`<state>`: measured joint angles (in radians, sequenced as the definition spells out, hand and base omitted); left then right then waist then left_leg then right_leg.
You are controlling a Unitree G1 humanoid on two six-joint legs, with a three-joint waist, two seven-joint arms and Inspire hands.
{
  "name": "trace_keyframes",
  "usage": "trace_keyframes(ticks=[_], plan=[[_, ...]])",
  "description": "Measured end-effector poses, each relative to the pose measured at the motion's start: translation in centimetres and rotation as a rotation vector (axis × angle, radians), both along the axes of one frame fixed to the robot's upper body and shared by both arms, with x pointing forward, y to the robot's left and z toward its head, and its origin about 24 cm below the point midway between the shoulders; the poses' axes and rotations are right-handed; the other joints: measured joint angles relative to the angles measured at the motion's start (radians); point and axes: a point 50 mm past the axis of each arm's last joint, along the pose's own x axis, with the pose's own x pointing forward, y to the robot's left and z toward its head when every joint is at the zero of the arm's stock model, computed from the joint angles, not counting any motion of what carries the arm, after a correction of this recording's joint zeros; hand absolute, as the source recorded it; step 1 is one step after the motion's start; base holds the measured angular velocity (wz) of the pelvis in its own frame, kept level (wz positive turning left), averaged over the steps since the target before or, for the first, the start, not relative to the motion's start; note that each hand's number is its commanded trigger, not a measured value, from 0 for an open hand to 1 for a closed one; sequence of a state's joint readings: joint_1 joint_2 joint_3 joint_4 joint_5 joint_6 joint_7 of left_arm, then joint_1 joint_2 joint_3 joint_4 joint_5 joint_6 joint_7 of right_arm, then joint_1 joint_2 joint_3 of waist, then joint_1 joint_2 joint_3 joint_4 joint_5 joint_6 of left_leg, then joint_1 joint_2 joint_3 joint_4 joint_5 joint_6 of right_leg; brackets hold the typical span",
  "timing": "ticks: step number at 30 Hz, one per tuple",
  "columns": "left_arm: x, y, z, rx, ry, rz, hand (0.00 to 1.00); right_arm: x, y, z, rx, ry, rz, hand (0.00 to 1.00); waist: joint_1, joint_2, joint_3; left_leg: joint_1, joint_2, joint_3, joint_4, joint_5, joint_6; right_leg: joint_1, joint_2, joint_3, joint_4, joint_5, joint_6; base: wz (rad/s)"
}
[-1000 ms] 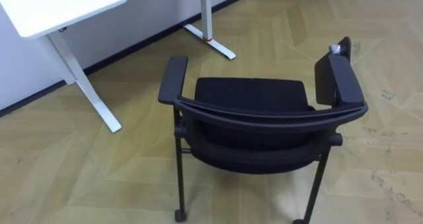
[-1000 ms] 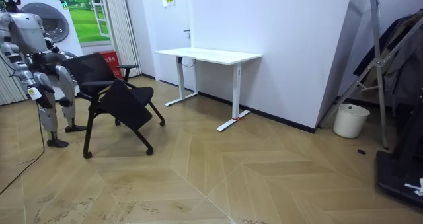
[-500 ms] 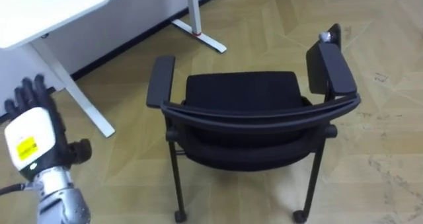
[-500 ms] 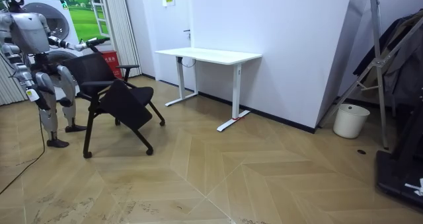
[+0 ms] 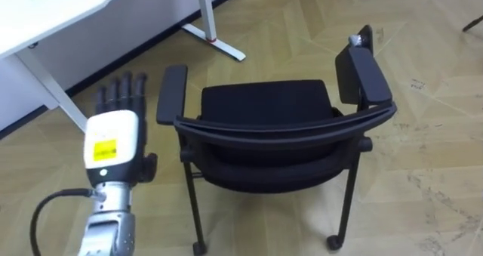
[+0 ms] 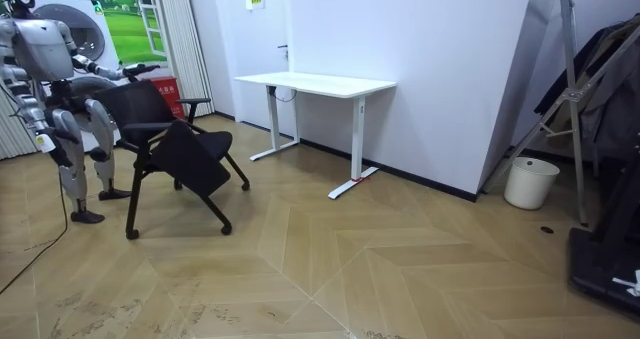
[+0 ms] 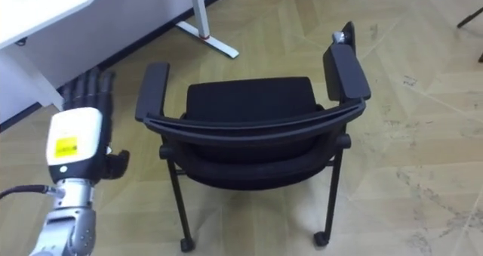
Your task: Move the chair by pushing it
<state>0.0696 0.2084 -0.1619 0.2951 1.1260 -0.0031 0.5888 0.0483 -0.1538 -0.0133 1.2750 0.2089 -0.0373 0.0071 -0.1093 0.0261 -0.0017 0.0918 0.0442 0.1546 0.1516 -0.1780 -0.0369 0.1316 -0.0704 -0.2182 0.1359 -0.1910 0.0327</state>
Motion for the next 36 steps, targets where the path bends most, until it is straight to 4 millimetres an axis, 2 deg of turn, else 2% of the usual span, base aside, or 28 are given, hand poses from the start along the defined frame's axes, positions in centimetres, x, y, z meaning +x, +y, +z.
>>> trace_keyframes(ticks=[3,7,9,11,14,20,26,36], plan=[[-0.1,-1.0,-0.4,0.006,0.039,-0.040,0.00,0.2,0.1,0.0,0.014,0.000,0.038,0.00,0.001,-0.005,-0.0059,-0.009,0.000,0.005,0.001,0.000,0.000,-0.007,0.000,0.007,0.002,0.003,0.002,-0.05],[-0.3,-2.2,-0.9,0.022,0.104,-0.101,0.00,0.5,0.2,0.0,0.012,-0.005,0.064,0.00,-0.003,-0.005,-0.0059,-0.012,0.000,0.007,0.001,0.000,0.000,-0.009,0.000,0.014,0.001,0.007,0.003,-0.02],[-0.3,-2.6,-0.8,0.024,0.116,-0.121,0.00,0.6,0.1,0.1,0.010,-0.007,0.059,0.00,-0.007,-0.001,-0.0034,-0.014,0.000,0.007,0.002,0.000,0.000,-0.010,0.000,0.014,-0.001,0.007,0.003,0.00],[0.0,-3.2,0.0,0.025,0.092,-0.143,0.00,0.8,0.0,0.2,-0.005,-0.012,0.051,0.00,-0.015,0.011,0.0036,-0.014,0.000,0.010,0.002,0.000,0.000,-0.013,0.000,0.017,0.000,0.007,0.003,0.00],[0.5,-3.9,0.8,0.022,0.057,-0.172,0.00,1.1,-0.2,0.2,-0.018,-0.016,0.050,0.00,-0.024,0.019,0.0045,-0.015,0.000,0.015,0.001,0.000,0.000,-0.017,0.001,0.023,0.000,0.007,0.003,-0.06],[0.8,-4.0,1.2,0.029,0.040,-0.183,0.00,1.1,-0.1,0.2,-0.025,-0.016,0.052,0.00,-0.028,0.022,0.0024,-0.019,0.001,0.024,0.001,0.000,0.000,-0.026,0.001,0.031,0.000,0.007,0.003,-0.06],[0.8,-4.0,1.1,0.043,0.050,-0.193,0.00,1.1,0.1,0.2,-0.022,-0.012,0.064,0.00,-0.030,0.018,0.0053,-0.018,0.001,0.024,-0.001,0.000,0.000,-0.028,0.001,0.039,0.000,0.007,0.003,-0.02],[1.2,-4.5,1.4,0.040,0.070,-0.244,0.00,2.0,0.1,0.3,-0.029,-0.031,0.088,0.00,-0.051,0.027,0.0048,-0.020,0.001,0.026,-0.001,0.000,0.000,-0.030,0.001,0.038,0.000,0.007,0.003,0.00]])
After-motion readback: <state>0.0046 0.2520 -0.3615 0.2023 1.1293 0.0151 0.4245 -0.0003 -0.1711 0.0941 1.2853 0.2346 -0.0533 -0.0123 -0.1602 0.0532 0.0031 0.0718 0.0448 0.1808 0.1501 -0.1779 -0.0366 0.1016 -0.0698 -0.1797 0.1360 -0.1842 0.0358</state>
